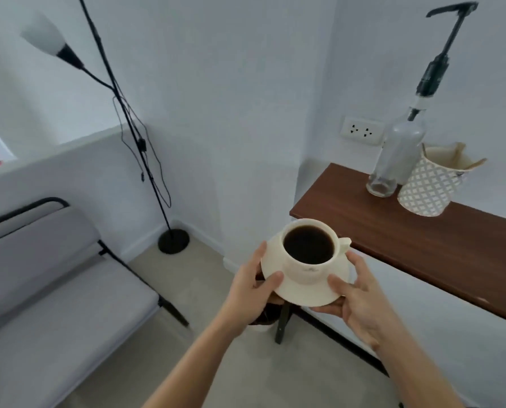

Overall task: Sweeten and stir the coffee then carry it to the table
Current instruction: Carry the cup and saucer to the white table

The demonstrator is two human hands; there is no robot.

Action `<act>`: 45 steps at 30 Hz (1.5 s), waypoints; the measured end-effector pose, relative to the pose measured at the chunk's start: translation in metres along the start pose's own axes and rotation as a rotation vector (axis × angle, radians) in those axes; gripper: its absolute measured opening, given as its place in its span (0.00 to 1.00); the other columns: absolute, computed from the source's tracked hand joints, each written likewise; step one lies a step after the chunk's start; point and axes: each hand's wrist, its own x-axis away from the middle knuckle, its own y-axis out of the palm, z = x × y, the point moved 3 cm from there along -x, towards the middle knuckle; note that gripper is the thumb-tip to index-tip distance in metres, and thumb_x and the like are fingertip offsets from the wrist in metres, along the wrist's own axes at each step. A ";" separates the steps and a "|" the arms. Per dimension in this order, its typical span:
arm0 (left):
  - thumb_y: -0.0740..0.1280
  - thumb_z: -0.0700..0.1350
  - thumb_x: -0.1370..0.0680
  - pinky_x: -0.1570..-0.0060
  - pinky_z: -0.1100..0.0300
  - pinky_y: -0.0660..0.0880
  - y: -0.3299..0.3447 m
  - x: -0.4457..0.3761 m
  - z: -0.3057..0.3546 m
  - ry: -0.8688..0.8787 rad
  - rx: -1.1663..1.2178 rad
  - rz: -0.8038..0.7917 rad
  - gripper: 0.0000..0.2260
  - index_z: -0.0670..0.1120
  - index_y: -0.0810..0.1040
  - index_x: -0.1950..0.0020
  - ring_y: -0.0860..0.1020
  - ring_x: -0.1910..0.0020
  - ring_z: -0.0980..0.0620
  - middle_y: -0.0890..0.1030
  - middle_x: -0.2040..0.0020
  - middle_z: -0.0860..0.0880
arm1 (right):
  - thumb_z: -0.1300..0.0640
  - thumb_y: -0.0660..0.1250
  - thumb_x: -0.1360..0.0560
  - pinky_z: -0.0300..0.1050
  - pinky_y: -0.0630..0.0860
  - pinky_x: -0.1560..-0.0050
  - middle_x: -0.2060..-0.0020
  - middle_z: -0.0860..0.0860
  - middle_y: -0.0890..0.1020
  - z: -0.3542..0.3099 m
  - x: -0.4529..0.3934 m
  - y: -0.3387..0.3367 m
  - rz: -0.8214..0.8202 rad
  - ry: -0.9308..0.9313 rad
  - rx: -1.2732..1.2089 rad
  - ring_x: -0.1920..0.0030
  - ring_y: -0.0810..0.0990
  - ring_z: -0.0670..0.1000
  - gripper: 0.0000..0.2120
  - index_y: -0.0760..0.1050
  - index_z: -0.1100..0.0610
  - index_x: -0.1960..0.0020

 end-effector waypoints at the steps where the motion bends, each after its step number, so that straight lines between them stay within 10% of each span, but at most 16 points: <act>1: 0.67 0.41 0.19 0.57 0.58 0.84 -0.014 0.012 0.000 0.005 0.011 0.032 0.24 0.66 0.67 0.32 0.82 0.40 0.46 0.78 0.35 0.49 | 0.69 0.61 0.20 0.58 0.85 0.63 0.36 0.59 0.77 0.005 0.002 0.013 -0.036 0.006 0.018 0.43 0.81 0.67 0.23 0.69 0.45 0.34; 13: 0.66 0.33 0.20 0.55 0.42 0.85 -0.203 0.216 -0.012 0.030 0.031 0.435 0.23 0.57 0.74 0.32 0.85 0.47 0.40 0.81 0.42 0.39 | 0.69 0.59 0.19 0.60 0.84 0.59 0.35 0.64 0.76 0.097 0.080 0.221 -0.504 0.189 0.120 0.48 0.84 0.65 0.26 0.64 0.45 0.28; 17: 0.67 0.33 0.20 0.58 0.56 0.84 -0.266 0.299 -0.016 0.038 0.017 0.546 0.22 0.51 0.73 0.29 0.85 0.49 0.50 0.80 0.40 0.39 | 0.68 0.57 0.18 0.56 0.85 0.63 0.36 0.63 0.76 0.133 0.125 0.296 -0.649 0.243 0.169 0.52 0.86 0.64 0.26 0.62 0.45 0.27; 22: 0.68 0.36 0.20 0.52 0.44 0.85 -0.340 0.391 -0.030 -0.032 0.018 0.685 0.27 0.48 0.67 0.23 0.82 0.41 0.41 0.76 0.36 0.38 | 0.68 0.57 0.18 0.54 0.85 0.63 0.41 0.60 0.79 0.180 0.172 0.388 -0.763 0.280 0.266 0.54 0.85 0.60 0.26 0.62 0.44 0.28; 27: 0.67 0.34 0.20 0.57 0.55 0.85 -0.404 0.465 -0.036 -0.032 0.028 0.816 0.25 0.48 0.68 0.25 0.82 0.42 0.42 0.78 0.39 0.37 | 0.69 0.60 0.20 0.50 0.85 0.66 0.45 0.61 0.79 0.221 0.208 0.474 -0.898 0.291 0.364 0.55 0.85 0.60 0.26 0.62 0.44 0.31; 45: 0.68 0.33 0.20 0.56 0.52 0.85 -0.681 0.572 -0.100 -0.219 0.042 1.135 0.31 0.46 0.60 0.20 0.85 0.48 0.45 0.79 0.37 0.36 | 0.70 0.63 0.21 0.54 0.85 0.60 0.51 0.67 0.82 0.369 0.204 0.784 -1.163 0.376 0.554 0.58 0.86 0.62 0.21 0.66 0.48 0.37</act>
